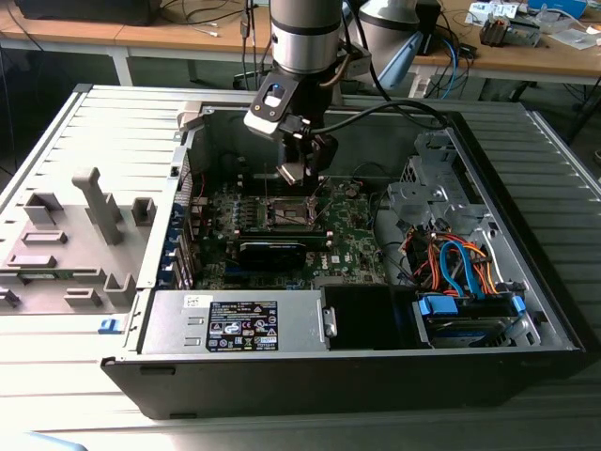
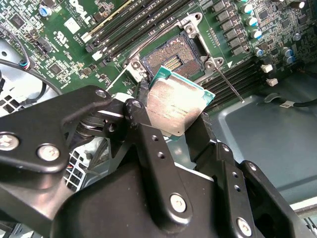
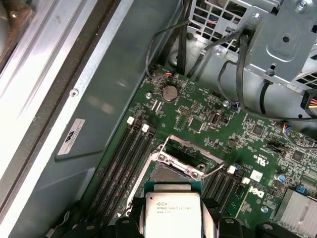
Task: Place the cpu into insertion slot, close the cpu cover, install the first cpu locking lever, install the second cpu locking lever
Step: 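Place the cpu into insertion slot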
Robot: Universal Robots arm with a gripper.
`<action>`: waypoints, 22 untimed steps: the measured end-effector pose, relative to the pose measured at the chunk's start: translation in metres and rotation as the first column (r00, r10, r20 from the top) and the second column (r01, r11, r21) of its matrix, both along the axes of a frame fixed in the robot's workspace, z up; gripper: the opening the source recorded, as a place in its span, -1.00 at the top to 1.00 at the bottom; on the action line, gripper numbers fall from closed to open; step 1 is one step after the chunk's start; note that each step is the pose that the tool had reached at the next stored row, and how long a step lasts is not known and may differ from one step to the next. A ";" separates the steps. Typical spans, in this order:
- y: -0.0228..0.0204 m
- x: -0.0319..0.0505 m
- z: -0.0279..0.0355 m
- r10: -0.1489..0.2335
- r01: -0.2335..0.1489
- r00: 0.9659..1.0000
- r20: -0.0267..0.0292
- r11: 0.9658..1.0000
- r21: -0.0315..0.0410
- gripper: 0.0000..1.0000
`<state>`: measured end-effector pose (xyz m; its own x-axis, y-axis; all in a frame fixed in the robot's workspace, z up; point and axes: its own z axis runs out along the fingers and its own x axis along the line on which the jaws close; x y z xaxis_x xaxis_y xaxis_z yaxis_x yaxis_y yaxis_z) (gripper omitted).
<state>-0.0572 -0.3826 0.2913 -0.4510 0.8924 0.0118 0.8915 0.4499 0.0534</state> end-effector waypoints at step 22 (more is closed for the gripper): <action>0.0000 0.0000 -0.0002 -0.026 0.026 1.000 0.000 1.000 0.000 -0.09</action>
